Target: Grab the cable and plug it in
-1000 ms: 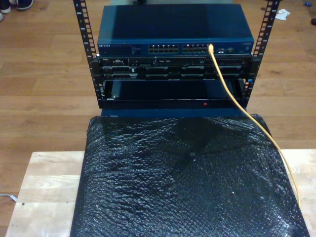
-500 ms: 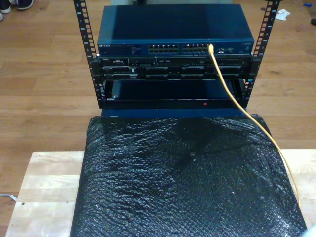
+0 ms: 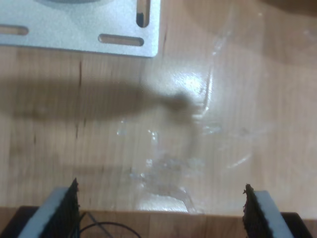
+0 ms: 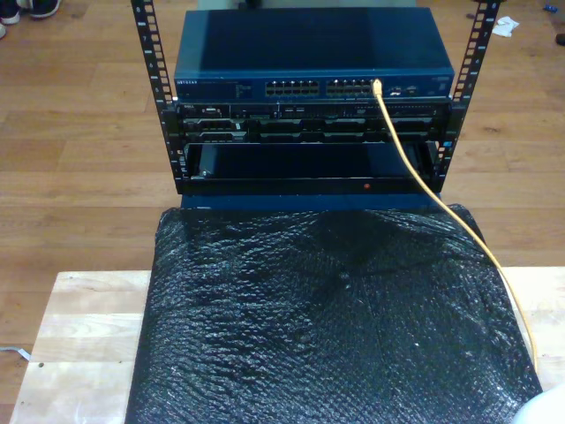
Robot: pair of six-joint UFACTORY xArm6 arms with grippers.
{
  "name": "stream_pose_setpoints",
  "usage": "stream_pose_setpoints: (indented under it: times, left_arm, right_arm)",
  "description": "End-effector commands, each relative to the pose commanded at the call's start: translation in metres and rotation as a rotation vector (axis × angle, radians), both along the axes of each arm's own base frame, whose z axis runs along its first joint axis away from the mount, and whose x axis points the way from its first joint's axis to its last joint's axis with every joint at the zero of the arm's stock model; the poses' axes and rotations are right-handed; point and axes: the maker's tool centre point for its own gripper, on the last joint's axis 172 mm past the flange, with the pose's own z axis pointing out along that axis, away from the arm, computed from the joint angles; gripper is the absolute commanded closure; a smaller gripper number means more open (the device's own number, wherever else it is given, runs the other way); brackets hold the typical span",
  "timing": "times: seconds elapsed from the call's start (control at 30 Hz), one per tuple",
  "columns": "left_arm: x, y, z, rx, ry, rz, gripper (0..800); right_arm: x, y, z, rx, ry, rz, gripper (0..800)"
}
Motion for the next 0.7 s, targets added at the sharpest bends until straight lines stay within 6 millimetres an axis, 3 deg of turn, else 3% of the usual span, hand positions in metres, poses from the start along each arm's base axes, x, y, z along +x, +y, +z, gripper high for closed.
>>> stream_pose_setpoints:
  times: [0.23,0.7]
  left_arm:
    - [0.0,0.0,0.0,0.0,0.0,0.0,0]
    - [0.0,0.0,0.0,0.0,0.0,0.0,0]
  right_arm:
    - [-0.015,0.009,-0.02,-0.009,0.024,0.008,7]
    - [-0.02,0.015,-0.038,-0.018,0.015,0.035,6]
